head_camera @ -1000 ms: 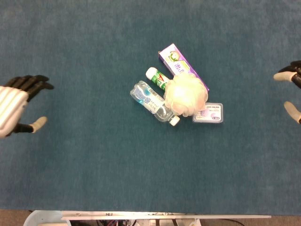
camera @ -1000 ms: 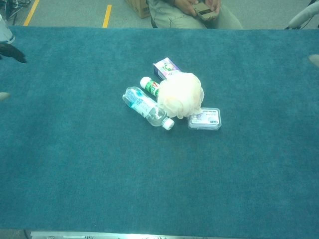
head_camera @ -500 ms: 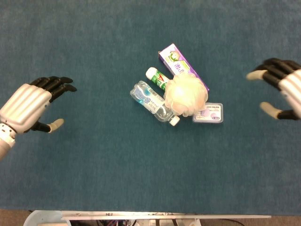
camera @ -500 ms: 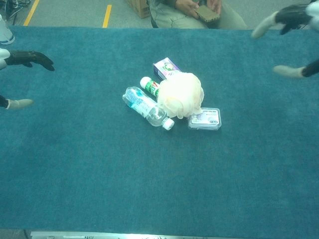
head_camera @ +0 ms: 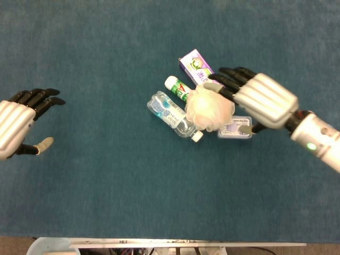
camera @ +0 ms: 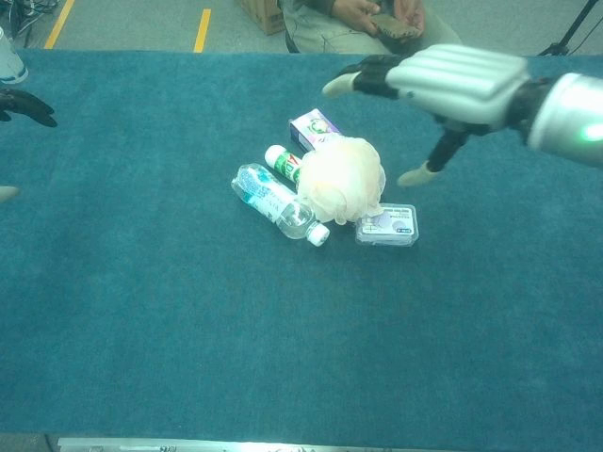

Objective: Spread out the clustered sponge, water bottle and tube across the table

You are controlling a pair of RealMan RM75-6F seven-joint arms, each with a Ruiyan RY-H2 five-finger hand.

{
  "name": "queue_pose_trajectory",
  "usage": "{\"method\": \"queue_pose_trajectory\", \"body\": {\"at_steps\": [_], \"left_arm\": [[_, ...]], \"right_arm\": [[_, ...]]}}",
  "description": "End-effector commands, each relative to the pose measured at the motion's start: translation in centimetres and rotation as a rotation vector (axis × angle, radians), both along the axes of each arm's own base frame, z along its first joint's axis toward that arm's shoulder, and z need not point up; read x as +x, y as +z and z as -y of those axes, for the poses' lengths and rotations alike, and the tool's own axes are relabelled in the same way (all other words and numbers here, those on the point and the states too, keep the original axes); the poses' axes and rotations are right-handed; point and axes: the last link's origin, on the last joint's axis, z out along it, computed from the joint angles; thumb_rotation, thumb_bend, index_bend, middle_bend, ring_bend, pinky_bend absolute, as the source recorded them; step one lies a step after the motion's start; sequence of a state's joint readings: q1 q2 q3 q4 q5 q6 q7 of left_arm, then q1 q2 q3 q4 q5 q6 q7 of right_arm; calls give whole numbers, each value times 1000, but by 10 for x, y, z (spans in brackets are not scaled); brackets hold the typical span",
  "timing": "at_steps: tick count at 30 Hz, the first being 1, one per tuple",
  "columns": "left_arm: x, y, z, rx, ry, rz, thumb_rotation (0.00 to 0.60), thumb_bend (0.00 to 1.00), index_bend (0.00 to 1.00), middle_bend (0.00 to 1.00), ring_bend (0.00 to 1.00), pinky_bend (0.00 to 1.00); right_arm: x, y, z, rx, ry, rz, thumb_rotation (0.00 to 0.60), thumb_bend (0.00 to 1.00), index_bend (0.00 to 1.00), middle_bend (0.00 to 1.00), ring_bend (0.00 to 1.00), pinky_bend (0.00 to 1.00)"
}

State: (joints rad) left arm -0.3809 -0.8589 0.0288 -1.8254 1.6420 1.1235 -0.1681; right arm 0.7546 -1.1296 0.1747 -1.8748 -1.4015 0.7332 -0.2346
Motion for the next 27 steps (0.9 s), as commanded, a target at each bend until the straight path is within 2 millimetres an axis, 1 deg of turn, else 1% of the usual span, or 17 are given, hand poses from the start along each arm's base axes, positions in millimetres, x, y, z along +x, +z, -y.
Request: {"method": "queue_pose_trajectory", "body": {"at_steps": [1,5,9,16,17,19,20,21,22,24,26,27], "left_arm": [[-3,3,3,7,10,4,600,271,190,138,131,184],[-7,7,5,16,23,8,600,271,190,138,131,184],[-10,11,9,21,38,13,600,271,190,138,131,184],[-15,15,13,33,51,17,600,270,190,138,131,180],[-15,15,13,34,52,17,600,271,190,138,131,180],[-15,16,13,38,51,20,600,271,190,138,131,180],[-15,16,13,40,51,21,600,271,190,138,131,180],[-14,16,14,42,51,23,600,271,190,138,131,180],[-14,17,14,44,50,25,600,271,190,138,131,180],[-14,18,15,47,50,25,600,271,190,138,131,180],[-15,19,16,49,53,25,600,271,190,138,131,180],[-15,20,16,50,54,26,600,271,190,138,131,180]], "right_arm": [[8,-26,12,29,12,-60,600,0,24,65,0,129],[13,-47,20,45,18,-110,600,0,24,66,0,129],[14,-63,26,50,17,-170,600,0,26,75,0,129],[8,-82,33,60,-10,-272,600,0,58,100,0,129],[8,-85,33,59,-14,-281,600,0,82,112,0,130],[8,-90,35,53,-24,-294,600,15,190,156,5,133],[9,-92,36,52,-33,-290,600,32,271,193,24,155],[11,-94,37,54,-46,-281,600,58,357,235,56,201],[12,-94,38,51,-59,-269,600,80,422,271,91,258],[14,-94,41,32,-68,-251,600,135,547,342,180,413],[12,-93,44,21,-79,-246,600,168,620,386,239,506],[12,-92,46,12,-90,-240,600,175,643,401,260,535]]}}
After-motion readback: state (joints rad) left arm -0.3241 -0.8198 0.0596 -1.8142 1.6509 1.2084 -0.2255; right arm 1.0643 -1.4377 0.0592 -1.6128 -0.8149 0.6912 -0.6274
